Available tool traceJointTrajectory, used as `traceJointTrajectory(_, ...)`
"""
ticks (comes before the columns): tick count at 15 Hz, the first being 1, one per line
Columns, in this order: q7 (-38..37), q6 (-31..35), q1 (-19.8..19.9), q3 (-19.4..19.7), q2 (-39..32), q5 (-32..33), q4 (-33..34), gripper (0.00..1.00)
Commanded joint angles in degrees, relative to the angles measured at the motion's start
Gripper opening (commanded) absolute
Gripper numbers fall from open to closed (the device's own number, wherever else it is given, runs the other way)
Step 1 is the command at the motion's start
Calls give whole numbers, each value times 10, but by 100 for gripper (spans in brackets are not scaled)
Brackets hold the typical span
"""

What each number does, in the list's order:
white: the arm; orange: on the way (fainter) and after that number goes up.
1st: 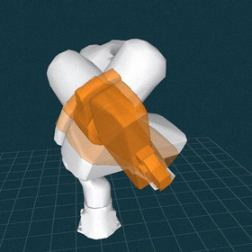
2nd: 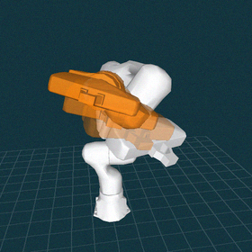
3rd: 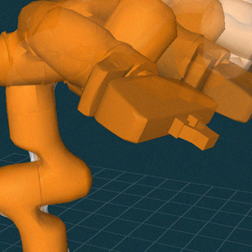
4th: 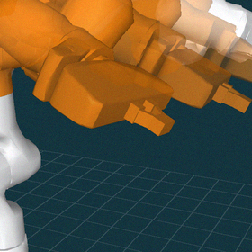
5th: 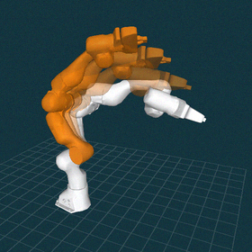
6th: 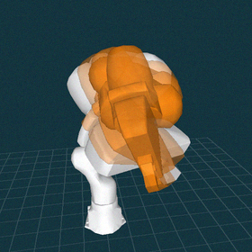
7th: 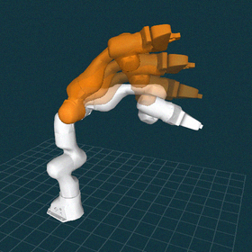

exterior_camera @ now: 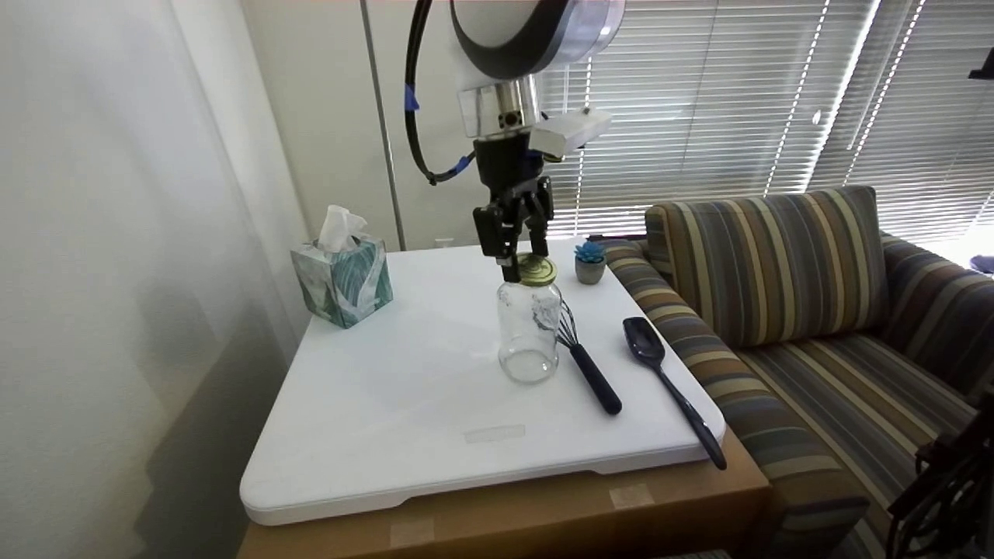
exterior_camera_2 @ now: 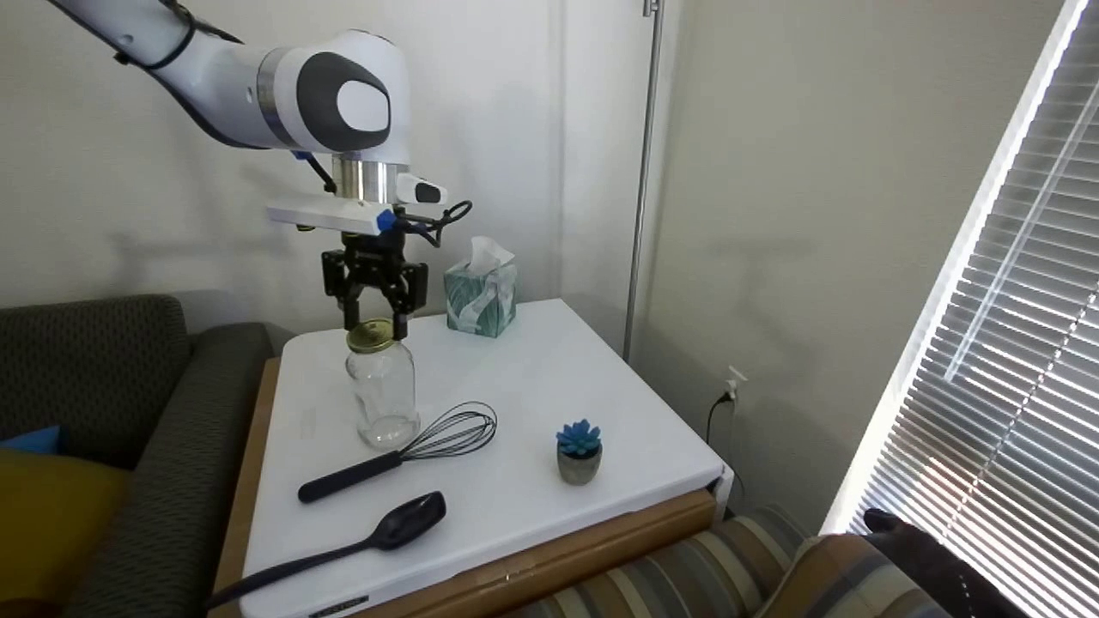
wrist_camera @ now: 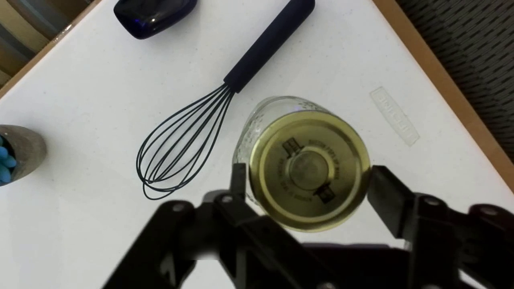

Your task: Put the lid on the bottle

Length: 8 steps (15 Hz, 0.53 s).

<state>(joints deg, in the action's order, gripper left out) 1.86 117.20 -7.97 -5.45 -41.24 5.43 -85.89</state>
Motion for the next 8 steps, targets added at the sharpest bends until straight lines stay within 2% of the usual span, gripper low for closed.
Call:
traceJointTrajectory(1,11,-37,0,1,-13,-7,23,100)
traceJointTrajectory(8,-20,-122,-12,10,19,1,56,100)
